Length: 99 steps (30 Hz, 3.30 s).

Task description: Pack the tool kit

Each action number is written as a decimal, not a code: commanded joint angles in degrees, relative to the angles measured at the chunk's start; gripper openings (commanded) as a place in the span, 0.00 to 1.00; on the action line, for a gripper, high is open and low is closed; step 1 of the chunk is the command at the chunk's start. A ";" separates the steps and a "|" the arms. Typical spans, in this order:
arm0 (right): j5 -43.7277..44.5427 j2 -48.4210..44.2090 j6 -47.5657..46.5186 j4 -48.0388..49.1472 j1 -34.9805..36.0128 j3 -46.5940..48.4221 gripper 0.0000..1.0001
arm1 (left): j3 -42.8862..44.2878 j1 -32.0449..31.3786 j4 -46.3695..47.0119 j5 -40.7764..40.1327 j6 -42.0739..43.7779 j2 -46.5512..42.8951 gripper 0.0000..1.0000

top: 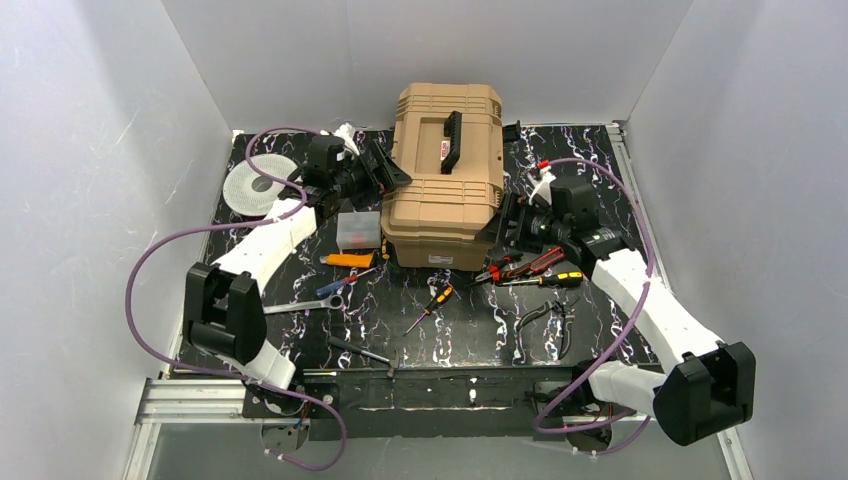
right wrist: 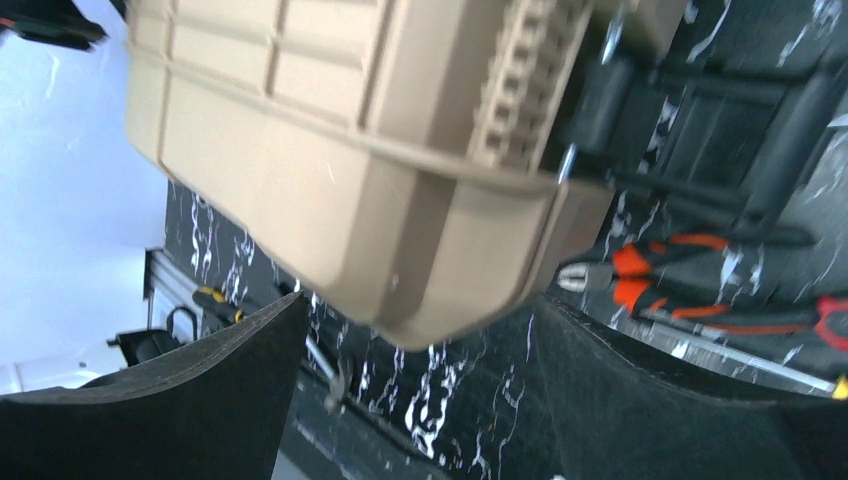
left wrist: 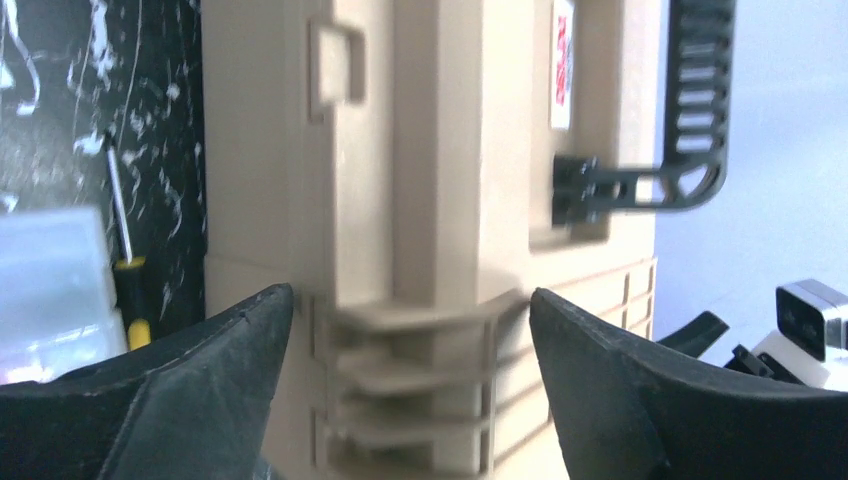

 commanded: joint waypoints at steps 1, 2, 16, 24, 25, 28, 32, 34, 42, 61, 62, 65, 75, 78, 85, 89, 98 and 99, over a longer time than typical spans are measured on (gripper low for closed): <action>-0.53 -2.13 -0.16 -3.21 1.28 -0.57 0.90 | 0.75 0.23 -11.67 -1.87 4.91 -4.85 0.92; 0.53 -2.36 -0.41 -3.69 1.29 0.43 0.90 | 1.93 0.21 -13.28 -2.98 5.94 -5.09 0.93; -1.35 3.78 -3.30 -7.83 -9.65 13.18 0.92 | 15.23 -5.55 -24.67 -10.97 14.33 -7.05 0.95; -7.74 12.75 -0.74 -1.72 -11.90 16.84 0.92 | 18.24 -11.57 -29.37 -14.64 18.00 -7.98 0.96; -9.83 13.92 -0.01 -0.57 -11.92 17.11 0.92 | 18.30 -11.77 -29.94 -15.15 18.23 -8.10 0.96; -14.73 17.76 0.95 2.08 -11.90 18.36 0.92 | 17.19 -11.84 -31.01 -16.58 18.95 -9.37 0.97; -20.17 21.31 2.80 6.08 -11.56 17.72 0.90 | 14.88 -11.62 -32.66 -21.01 19.97 -11.81 0.98; -21.51 21.50 3.65 8.19 -11.02 15.95 0.88 | 14.84 -7.93 -35.67 -16.08 16.72 -11.17 0.98; -16.90 13.71 7.18 14.20 -4.33 3.71 0.84 | 3.41 3.37 -26.83 -1.76 11.30 -14.08 0.98; -13.93 5.37 11.75 13.99 -13.80 3.77 0.92 | -4.41 4.01 -26.93 -3.47 5.06 -26.52 0.98; -15.00 6.39 12.86 15.84 -14.73 3.79 0.92 | -6.54 3.82 -26.15 -3.40 2.75 -28.52 0.98; -18.99 9.92 17.60 21.88 -16.45 3.67 0.91 | -13.07 1.98 -23.01 -3.41 -4.30 -34.63 0.98; -19.20 21.05 27.50 39.29 -16.64 3.86 0.84 | -25.67 -12.22 -9.92 -13.82 -16.47 -40.46 0.98; -17.21 23.86 31.52 46.80 -16.64 1.84 0.81 | -29.92 -13.00 -0.20 -14.49 -17.54 -39.18 0.98; -21.86 36.05 45.78 69.43 -15.91 0.01 0.57 | -35.72 -12.40 18.09 -19.01 -15.13 -33.17 0.96; -23.13 36.61 50.18 76.67 -15.42 -2.58 0.26 | -33.53 -10.96 17.34 -18.18 -10.08 -31.87 0.96; -21.18 26.61 45.43 73.13 -15.42 -11.93 0.07 | -27.91 0.13 21.85 0.70 -11.59 -20.49 0.82; -20.73 25.49 44.69 72.30 -15.41 -13.13 0.07 | -27.09 0.37 21.57 1.13 -11.00 -19.64 0.82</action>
